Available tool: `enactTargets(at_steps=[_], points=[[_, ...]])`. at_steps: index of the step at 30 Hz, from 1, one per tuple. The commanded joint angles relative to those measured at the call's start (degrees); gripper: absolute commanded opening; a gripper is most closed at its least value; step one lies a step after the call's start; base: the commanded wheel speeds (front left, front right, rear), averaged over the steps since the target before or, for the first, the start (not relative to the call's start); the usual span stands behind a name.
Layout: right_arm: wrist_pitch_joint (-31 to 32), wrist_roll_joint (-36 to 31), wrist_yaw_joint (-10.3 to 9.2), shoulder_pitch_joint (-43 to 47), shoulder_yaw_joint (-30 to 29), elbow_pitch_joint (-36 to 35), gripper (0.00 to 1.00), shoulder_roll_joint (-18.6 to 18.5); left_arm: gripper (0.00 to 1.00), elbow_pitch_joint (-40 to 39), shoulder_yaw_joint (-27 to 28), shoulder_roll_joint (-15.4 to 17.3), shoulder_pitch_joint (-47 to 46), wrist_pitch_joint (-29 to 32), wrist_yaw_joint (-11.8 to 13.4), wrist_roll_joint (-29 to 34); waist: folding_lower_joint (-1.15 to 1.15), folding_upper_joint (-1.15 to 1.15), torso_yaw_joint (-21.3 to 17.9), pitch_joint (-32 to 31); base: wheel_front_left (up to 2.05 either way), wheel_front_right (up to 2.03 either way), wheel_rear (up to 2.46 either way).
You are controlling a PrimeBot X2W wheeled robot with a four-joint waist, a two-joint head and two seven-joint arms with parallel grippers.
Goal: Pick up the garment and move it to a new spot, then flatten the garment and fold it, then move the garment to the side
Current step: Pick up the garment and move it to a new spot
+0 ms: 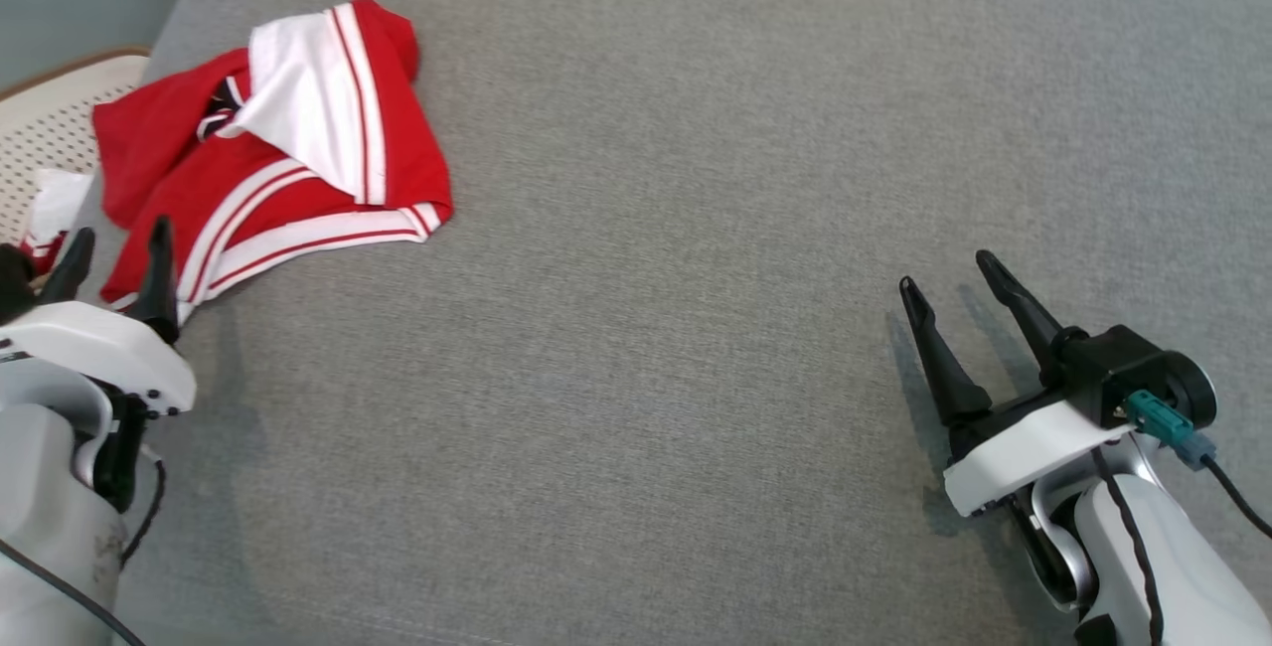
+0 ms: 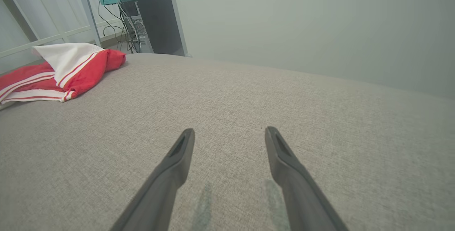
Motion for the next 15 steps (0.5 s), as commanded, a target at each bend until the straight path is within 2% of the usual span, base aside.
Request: enactTargets(at_steps=[1, 9, 15], points=[[0.1, 0.0, 0.23, -0.9, 1.1, -2.1, 1.00, -0.3, 1.00, 0.0, 1.3, 4.0, -2.7, 0.3, -0.2, -1.0, 0.00, 0.00, -1.9, 1.9, 0.00, 0.00, 0.00], [0.7, 0.1, 0.23, -2.1, 1.8, -4.4, 1.00, -1.2, 1.00, 5.2, 0.1, 7.9, -6.1, 2.2, -0.2, -2.5, 0.00, 0.00, -5.2, 5.7, 0.00, 0.00, 0.00], [0.9, -0.1, 0.23, -2.4, 1.8, -6.0, 1.00, -1.4, 1.00, 8.5, -0.2, 9.0, -7.9, 2.6, 1.7, -2.0, 0.00, 0.00, -6.7, 7.5, 0.00, 0.00, 0.00]])
